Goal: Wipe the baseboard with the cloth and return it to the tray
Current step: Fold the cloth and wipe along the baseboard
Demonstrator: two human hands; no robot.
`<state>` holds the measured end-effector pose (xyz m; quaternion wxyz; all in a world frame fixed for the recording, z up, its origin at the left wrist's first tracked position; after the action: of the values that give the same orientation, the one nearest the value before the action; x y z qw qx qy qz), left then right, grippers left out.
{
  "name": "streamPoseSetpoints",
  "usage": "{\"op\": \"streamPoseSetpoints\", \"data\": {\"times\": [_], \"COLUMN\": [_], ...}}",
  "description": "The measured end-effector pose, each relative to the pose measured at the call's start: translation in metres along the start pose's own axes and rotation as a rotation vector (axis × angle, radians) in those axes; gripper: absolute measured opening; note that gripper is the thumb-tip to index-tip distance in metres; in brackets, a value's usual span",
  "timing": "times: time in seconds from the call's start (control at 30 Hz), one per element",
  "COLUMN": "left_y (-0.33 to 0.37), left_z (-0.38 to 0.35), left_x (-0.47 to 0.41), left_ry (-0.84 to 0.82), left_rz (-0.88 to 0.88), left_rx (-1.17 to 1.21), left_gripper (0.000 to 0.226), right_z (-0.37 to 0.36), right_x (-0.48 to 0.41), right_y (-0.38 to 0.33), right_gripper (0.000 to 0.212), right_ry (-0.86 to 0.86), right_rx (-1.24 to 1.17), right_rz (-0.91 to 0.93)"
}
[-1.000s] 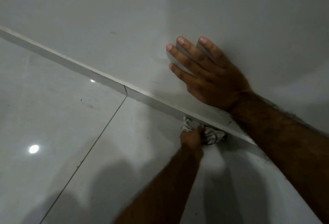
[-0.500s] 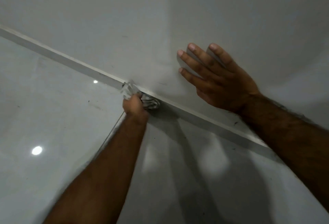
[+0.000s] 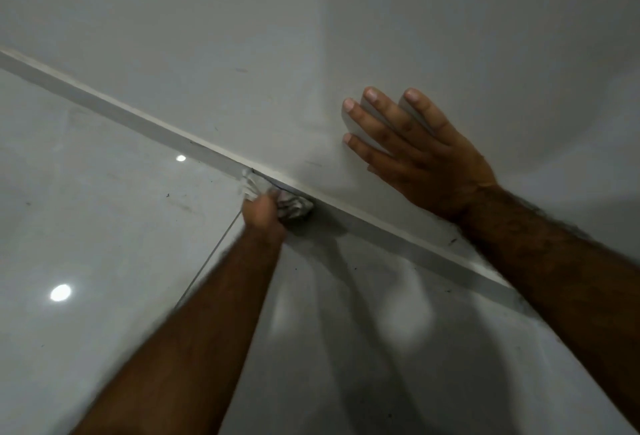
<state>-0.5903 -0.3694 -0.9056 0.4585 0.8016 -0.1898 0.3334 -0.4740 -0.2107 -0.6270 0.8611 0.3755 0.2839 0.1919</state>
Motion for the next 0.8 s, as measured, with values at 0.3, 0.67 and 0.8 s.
{"op": "streamPoseSetpoints", "data": {"times": [0.3, 0.67, 0.8], "left_y": [-0.063, -0.089, -0.04], "left_z": [-0.005, -0.01, -0.008], "left_x": [0.003, 0.067, 0.122], "left_ry": [0.013, -0.22, -0.307], "left_rz": [0.019, 0.082, 0.096], "left_rx": [-0.174, -0.162, -0.051], "left_gripper": [0.03, 0.053, 0.056], "right_z": [0.004, 0.011, 0.024], "right_x": [-0.001, -0.006, -0.014], "right_y": [0.0, -0.003, -0.008], "right_gripper": [0.042, 0.039, 0.042], "right_ry": [-0.008, -0.005, -0.227], "right_rx": [-0.011, -0.063, -0.321], "right_rz": [0.014, -0.06, -0.13]}}
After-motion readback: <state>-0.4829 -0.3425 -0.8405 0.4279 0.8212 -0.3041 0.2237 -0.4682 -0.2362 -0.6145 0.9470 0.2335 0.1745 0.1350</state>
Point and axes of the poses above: each hand's wrist, its own x-axis away from the middle knuckle, its own z-axis out of the back of the hand, y = z × x, the point moved 10 cm from there along -x, towards the middle knuckle, and after that the axes turned 1 degree about -y, right-handed, at the moved point
